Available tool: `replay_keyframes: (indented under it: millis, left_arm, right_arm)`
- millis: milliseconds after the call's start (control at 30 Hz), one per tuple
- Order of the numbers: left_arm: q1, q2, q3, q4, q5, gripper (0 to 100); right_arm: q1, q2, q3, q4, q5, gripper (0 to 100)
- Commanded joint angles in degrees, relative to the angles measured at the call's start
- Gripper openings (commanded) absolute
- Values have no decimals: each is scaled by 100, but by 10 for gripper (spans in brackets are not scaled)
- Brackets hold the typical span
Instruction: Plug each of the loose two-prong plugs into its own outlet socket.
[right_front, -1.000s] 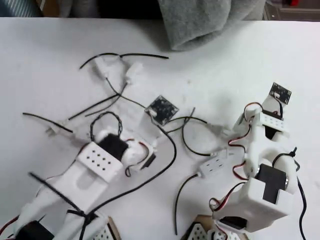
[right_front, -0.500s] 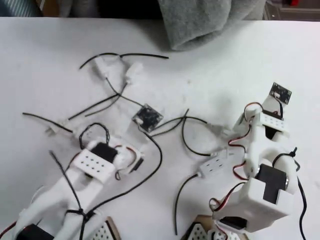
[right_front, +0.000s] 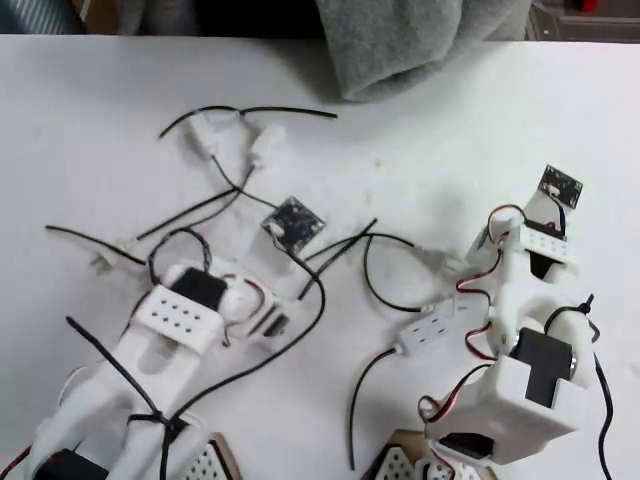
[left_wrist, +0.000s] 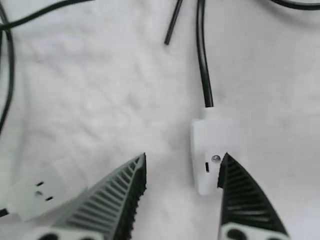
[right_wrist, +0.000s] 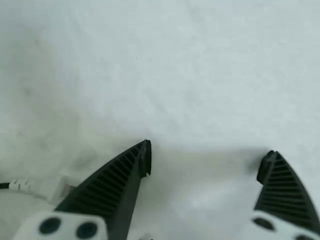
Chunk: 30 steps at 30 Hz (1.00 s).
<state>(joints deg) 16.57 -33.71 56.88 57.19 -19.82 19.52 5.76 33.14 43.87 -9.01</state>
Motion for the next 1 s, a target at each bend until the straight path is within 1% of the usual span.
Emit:
replay_keyframes:
  millis: [0, 133, 200, 233, 300, 367, 433, 467, 567, 633, 700, 800, 900, 967]
  left_arm:
    - [-804, -145, -378, -44, -571, 240]
    - [-1991, -119, -369, -492, -1301, 240]
    - [-2554, -145, -404, -695, -1547, 240]
    - [-2747, -154, -413, -756, -1618, 241]
    - [-2791, -154, -431, -703, -1662, 241]
    - [-2519, -154, -440, -457, -1626, 241]
    - [-2026, -154, -440, -141, -1609, 240]
    - [-1754, -154, -440, -35, -1486, 239]
    - [-1103, -154, -413, 35, -607, 240]
    - [-743, -154, -404, 44, -149, 241]
    - [-365, -145, -396, 62, -97, 241]
    - [31, -110, -387, 299, -97, 241]
    - [171, -101, -220, 308, -88, 241]
    - [198, -101, 97, 18, -97, 241]
  right_arm:
    - [-48, -242, -26, -66, 44, 341]
    - [-57, -242, -26, -75, 44, 341]
    - [-57, -242, -26, -75, 44, 341]
    - [-57, -242, -26, -75, 44, 341]
    - [-127, -242, -26, -75, 44, 341]
    - [-145, -242, -26, -84, 44, 341]
    - [-145, -242, -26, -84, 44, 341]
    - [-145, -242, -26, -84, 44, 341]
    - [-145, -242, -26, -84, 44, 341]
    - [-145, -242, -26, -84, 44, 341]
    - [-145, -242, -26, -84, 44, 341]
    - [-145, -242, -26, -84, 44, 341]
    - [-136, -242, -26, -84, 44, 341]
    - [-127, -242, -26, -84, 44, 341]
